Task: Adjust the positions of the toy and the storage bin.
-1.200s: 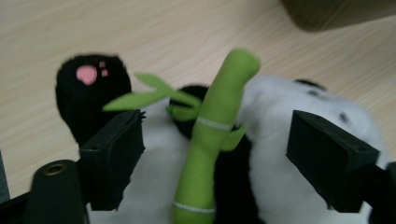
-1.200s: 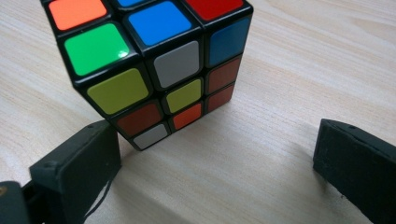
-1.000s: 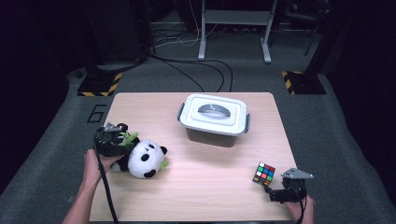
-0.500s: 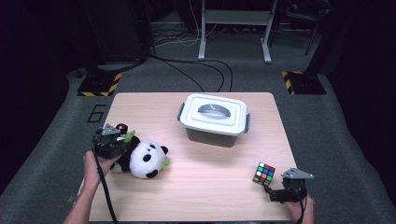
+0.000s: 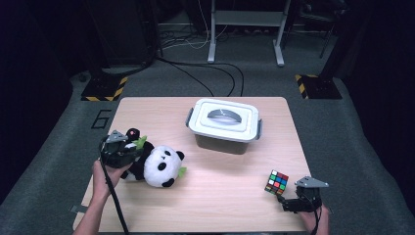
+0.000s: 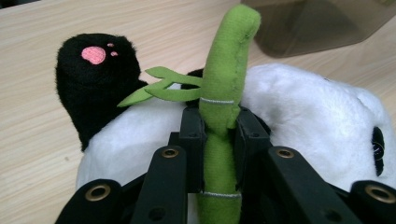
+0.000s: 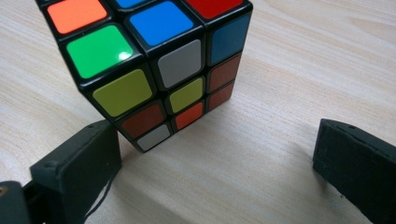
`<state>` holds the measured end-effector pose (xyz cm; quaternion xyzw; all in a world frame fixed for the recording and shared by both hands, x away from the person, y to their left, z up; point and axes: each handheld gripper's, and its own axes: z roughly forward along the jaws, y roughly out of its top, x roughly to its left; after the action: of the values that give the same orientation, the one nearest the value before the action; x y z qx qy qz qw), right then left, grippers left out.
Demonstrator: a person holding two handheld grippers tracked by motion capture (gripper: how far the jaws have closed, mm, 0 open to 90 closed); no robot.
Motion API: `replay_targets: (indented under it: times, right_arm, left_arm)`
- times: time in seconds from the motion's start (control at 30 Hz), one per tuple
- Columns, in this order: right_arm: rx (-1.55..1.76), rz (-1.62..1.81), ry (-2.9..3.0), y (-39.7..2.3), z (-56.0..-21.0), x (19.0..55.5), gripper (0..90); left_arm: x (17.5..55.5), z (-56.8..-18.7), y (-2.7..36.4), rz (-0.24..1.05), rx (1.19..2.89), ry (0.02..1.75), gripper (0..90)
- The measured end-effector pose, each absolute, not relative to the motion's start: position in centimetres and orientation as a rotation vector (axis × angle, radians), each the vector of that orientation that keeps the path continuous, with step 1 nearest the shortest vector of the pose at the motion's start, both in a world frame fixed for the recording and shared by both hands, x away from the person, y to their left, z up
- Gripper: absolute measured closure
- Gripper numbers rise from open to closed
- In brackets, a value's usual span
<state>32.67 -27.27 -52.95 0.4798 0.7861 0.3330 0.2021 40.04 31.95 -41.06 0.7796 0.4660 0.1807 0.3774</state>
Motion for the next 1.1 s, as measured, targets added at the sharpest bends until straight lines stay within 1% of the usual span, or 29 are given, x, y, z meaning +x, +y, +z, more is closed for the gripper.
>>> replay_targets:
  times: [0.1, 0.13, 0.27, 0.57, 0.6, 0.67, 0.8, 0.93, 1.1]
  right_arm:
    - [1.341, 0.93, 2.195, -27.3, -53.0, 32.7, 0.3]
    - [1.342, 0.93, 2.195, -27.3, -53.0, 32.7, 0.3]
    - [1.337, 0.929, 2.196, -27.3, -53.0, 32.7, 0.2]
    - [1.338, 0.927, 2.194, -27.3, -53.0, 32.7, 0.3]
    - [1.342, 0.926, 2.192, -27.3, -53.0, 32.7, 0.3]
    - [1.343, 0.927, 2.193, -27.3, -53.0, 32.7, 0.3]
    - [1.34, 0.927, 2.193, -27.3, -53.0, 32.7, 0.3]
    - [1.34, 0.927, 2.193, -27.3, -53.0, 32.7, 0.3]
    - [1.34, 0.927, 2.193, -27.3, -53.0, 32.7, 0.3]
  left_arm:
    - [39.9, -41.0, 31.4, 0.465, 1.978, 1.189, 76.3]
    - [39.8, -40.8, 31.1, 0.442, 1.973, 1.188, 76.4]
    - [39.8, -40.8, 30.2, 0.43, 1.966, 1.17, 76.3]
    - [39.9, -41.3, 26.9, 0.39, 1.973, 1.117, 76.3]
    - [40.1, -41.4, 26.1, 0.387, 1.993, 1.098, 76.3]
    - [40.2, -41.5, 25.6, 0.384, 1.998, 1.091, 76.3]
    - [40.6, -41.7, 23.5, 0.366, 1.984, 1.07, 76.2]
    - [40.8, -41.8, 22.4, 0.375, 1.957, 1.066, 76.2]
    - [41.5, -43.1, 20.6, 0.407, 2.005, 1.062, 75.8]
